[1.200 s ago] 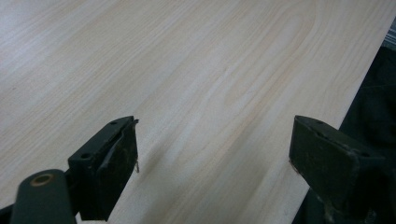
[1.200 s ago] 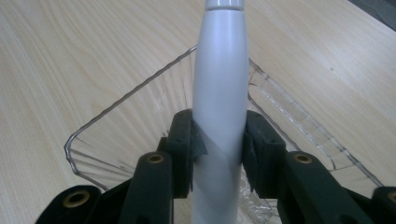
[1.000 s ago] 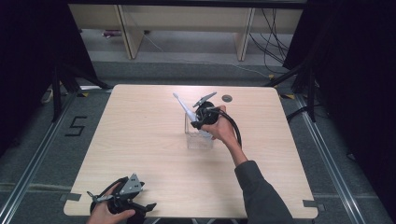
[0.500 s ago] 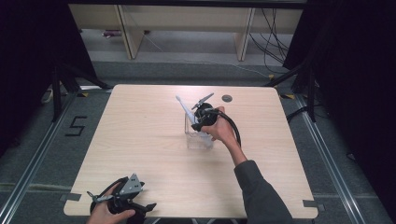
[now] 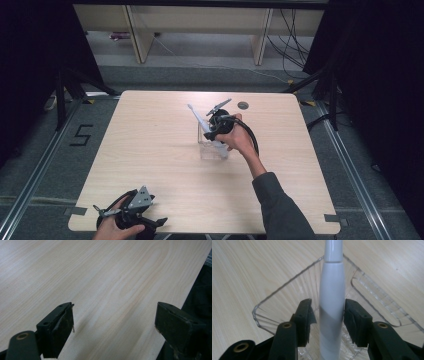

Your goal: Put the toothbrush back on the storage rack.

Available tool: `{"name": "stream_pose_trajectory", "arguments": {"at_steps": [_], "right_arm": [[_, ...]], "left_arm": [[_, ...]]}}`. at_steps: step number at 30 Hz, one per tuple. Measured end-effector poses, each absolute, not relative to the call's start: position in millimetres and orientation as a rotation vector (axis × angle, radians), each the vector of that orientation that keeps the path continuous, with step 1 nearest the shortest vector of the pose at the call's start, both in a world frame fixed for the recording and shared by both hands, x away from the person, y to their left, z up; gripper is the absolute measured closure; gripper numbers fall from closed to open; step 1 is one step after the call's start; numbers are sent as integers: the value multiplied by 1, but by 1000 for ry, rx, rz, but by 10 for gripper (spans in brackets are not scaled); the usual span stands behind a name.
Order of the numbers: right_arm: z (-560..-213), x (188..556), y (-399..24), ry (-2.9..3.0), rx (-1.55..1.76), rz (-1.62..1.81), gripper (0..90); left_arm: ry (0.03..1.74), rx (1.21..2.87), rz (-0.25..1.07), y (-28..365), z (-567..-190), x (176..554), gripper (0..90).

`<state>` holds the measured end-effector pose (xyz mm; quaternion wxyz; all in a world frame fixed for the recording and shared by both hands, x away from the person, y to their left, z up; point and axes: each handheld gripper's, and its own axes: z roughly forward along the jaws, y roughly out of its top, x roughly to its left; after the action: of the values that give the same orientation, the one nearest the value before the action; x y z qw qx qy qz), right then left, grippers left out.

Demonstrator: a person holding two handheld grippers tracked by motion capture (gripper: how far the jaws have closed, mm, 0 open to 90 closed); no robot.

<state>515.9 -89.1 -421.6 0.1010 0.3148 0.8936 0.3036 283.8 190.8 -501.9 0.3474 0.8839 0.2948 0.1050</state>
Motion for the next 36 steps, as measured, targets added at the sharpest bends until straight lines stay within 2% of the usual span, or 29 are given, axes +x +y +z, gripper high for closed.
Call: {"name": "stream_pose_trajectory", "arguments": {"at_steps": [2,5,7,18,36], "right_arm": [[-418,512,-90,2636,992,895,565],[-414,514,-92,2621,912,936,552],[-409,510,-92,2619,1006,926,542],[-400,508,-102,2569,892,1019,508],[-390,500,-111,2537,913,1078,478]], "left_arm": [[766,2292,272,191,-502,284,148],[765,2293,271,191,-502,284,148],[767,2291,273,191,-502,284,148],[765,2292,273,191,-502,284,148],[771,2291,272,191,-502,284,148]]}}
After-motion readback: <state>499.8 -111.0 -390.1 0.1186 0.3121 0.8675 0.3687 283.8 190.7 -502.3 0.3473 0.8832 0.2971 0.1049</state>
